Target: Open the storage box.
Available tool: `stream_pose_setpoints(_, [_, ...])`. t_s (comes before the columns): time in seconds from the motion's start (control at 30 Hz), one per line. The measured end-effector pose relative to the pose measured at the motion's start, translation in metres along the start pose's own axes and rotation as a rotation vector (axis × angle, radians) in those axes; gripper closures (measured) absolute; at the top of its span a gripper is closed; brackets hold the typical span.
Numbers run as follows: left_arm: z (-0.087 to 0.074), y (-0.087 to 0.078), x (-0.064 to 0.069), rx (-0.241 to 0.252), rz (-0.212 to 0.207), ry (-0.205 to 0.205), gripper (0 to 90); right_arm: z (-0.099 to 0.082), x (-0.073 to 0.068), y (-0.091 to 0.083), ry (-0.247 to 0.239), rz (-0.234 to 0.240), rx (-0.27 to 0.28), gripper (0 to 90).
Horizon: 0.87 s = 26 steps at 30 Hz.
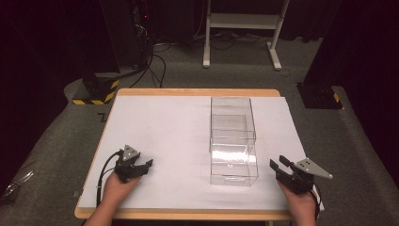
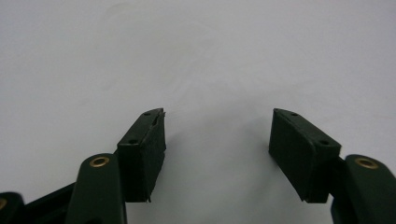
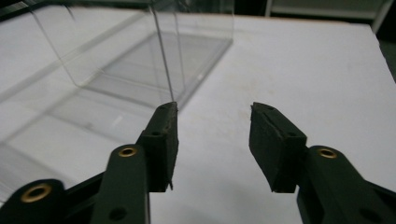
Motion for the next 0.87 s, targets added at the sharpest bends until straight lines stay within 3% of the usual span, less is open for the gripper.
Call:
stream_pose_setpoints(0.07, [0.000, 0.000, 0.000, 0.000, 0.000, 0.000, 36.4, -0.006, 0.004, 0.005, -0.004, -0.040, -0.059, 46.5])
stream_pose_setpoints(0.1, [0.000, 0.000, 0.000, 0.000, 0.000, 0.000, 36.4, -0.006, 0.004, 0.005, -0.004, -0.040, -0.059, 46.5])
stream_pose_setpoints(0.3, [0.000, 0.000, 0.000, 0.000, 0.000, 0.000, 36.4, -0.018, 0.009, 0.015, 0.022, -0.086, -0.190, 41.7])
stream_pose_setpoints(0.37, [0.000, 0.000, 0.000, -0.001, 0.000, 0.003, 36.5, -0.018, 0.010, 0.017, 0.019, -0.098, -0.205, 40.7])
stream_pose_setpoints(0.4, [0.000, 0.000, 0.000, -0.001, 0.000, 0.004, 36.5, -0.019, 0.009, 0.020, 0.019, -0.107, -0.242, 37.6])
stream_pose_setpoints(0.5, [0.000, 0.000, 0.000, 0.000, 0.003, 0.007, 36.6, -0.020, 0.008, 0.024, 0.006, -0.112, -0.284, 36.1])
stream_pose_setpoints(0.6, [0.000, 0.000, 0.000, 0.001, 0.003, 0.008, 36.6, -0.021, 0.006, 0.025, -0.024, -0.121, -0.289, 35.7])
stream_pose_setpoints(0.87, [0.000, -0.001, 0.001, 0.000, 0.006, 0.012, 36.6, -0.021, 0.006, 0.025, -0.021, -0.123, -0.287, 36.3])
Point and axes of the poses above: each handheld gripper's, and its own axes: y roughly forward along the jaws, z roughly out of its top, x roughly to its right, the point moved 1 cm from there along y, roughly forward along the jaws, and after that the axes turned 14 degrees about x, right-handed, at the moved point
